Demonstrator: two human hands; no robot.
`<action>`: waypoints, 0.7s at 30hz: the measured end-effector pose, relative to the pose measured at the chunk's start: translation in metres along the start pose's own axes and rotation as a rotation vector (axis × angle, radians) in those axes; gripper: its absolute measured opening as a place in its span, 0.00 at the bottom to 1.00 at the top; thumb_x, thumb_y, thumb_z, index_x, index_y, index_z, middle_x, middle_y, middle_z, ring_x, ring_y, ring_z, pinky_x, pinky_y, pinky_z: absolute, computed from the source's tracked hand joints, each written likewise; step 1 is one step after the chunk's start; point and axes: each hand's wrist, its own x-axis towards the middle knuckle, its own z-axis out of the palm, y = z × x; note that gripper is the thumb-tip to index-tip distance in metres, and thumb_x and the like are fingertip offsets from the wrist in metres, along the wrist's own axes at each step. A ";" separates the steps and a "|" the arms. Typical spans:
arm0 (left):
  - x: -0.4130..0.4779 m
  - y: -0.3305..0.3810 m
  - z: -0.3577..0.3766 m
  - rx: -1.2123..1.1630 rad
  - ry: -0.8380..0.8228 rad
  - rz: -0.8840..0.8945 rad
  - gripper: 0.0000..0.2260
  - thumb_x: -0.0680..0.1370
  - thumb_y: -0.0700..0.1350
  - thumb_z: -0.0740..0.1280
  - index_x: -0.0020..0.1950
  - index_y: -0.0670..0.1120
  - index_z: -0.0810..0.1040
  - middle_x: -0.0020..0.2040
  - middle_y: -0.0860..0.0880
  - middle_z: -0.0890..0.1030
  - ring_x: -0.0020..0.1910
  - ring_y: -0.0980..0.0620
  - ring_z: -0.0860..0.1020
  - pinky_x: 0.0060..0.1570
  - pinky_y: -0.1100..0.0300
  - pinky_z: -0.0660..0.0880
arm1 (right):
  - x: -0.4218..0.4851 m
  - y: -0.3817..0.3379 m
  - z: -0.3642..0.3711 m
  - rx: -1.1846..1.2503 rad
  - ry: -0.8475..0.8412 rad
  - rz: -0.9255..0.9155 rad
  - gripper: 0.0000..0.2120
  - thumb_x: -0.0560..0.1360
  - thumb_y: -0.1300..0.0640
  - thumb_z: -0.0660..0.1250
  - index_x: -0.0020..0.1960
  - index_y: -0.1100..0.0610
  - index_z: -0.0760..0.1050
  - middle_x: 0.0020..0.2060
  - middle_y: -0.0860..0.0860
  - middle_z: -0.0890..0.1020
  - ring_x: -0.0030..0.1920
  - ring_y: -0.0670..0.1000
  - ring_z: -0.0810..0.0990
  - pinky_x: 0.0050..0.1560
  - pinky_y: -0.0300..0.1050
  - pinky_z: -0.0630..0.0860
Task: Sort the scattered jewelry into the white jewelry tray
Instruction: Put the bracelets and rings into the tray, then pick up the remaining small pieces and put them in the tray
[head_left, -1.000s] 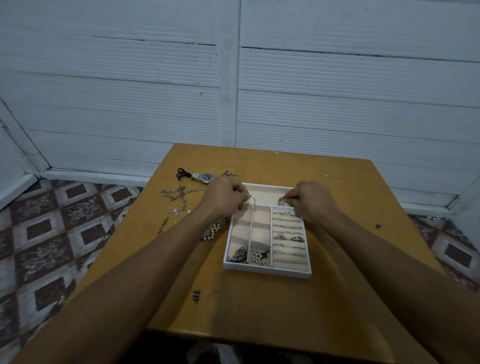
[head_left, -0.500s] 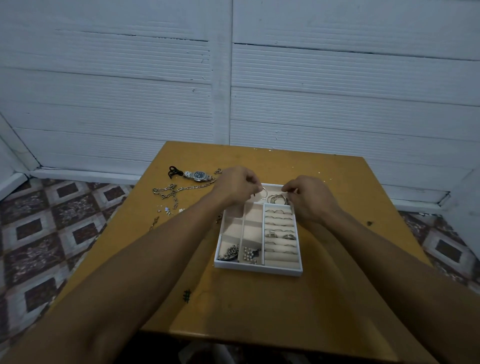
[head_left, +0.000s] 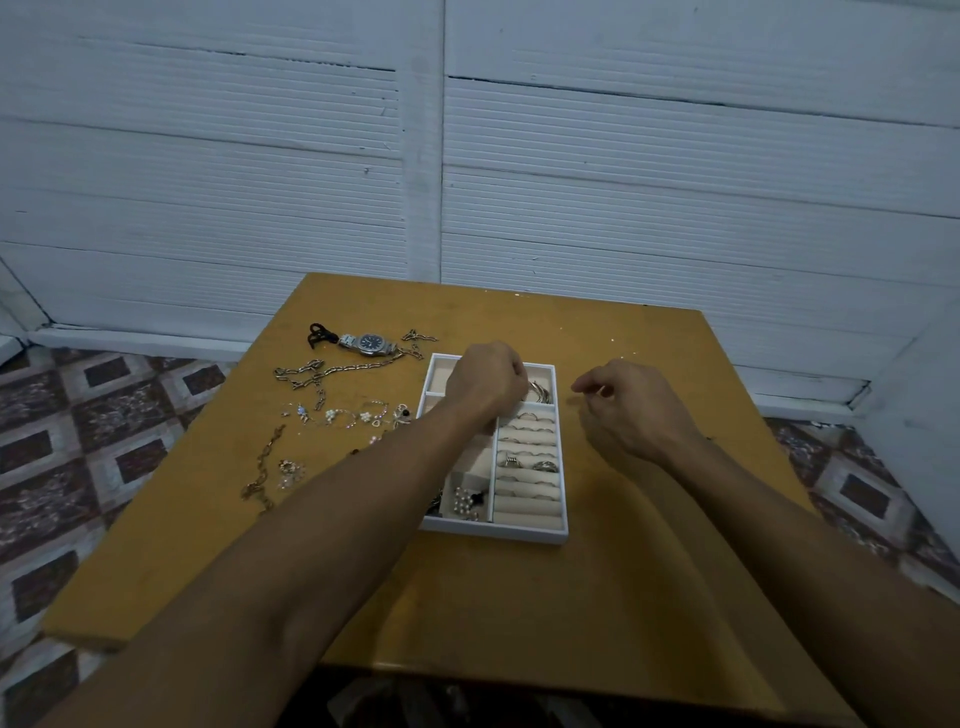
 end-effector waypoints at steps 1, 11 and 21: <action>-0.001 0.001 0.001 0.010 0.004 -0.001 0.06 0.73 0.42 0.68 0.38 0.49 0.83 0.42 0.49 0.84 0.43 0.49 0.82 0.44 0.52 0.81 | -0.001 0.001 0.000 -0.001 0.000 -0.001 0.12 0.78 0.58 0.63 0.58 0.53 0.81 0.54 0.50 0.82 0.53 0.50 0.78 0.55 0.51 0.76; -0.008 0.005 0.006 0.053 0.042 0.015 0.05 0.73 0.45 0.69 0.43 0.50 0.85 0.42 0.50 0.84 0.43 0.50 0.81 0.42 0.55 0.80 | -0.011 0.002 -0.004 0.014 -0.015 0.016 0.11 0.77 0.56 0.64 0.57 0.52 0.81 0.55 0.49 0.82 0.53 0.49 0.77 0.55 0.50 0.76; -0.031 -0.013 -0.029 0.101 0.110 0.140 0.07 0.77 0.44 0.66 0.49 0.48 0.84 0.47 0.50 0.84 0.45 0.52 0.80 0.47 0.53 0.79 | -0.011 -0.028 -0.001 0.033 -0.039 0.011 0.12 0.76 0.53 0.64 0.58 0.51 0.80 0.54 0.48 0.82 0.52 0.49 0.78 0.53 0.50 0.76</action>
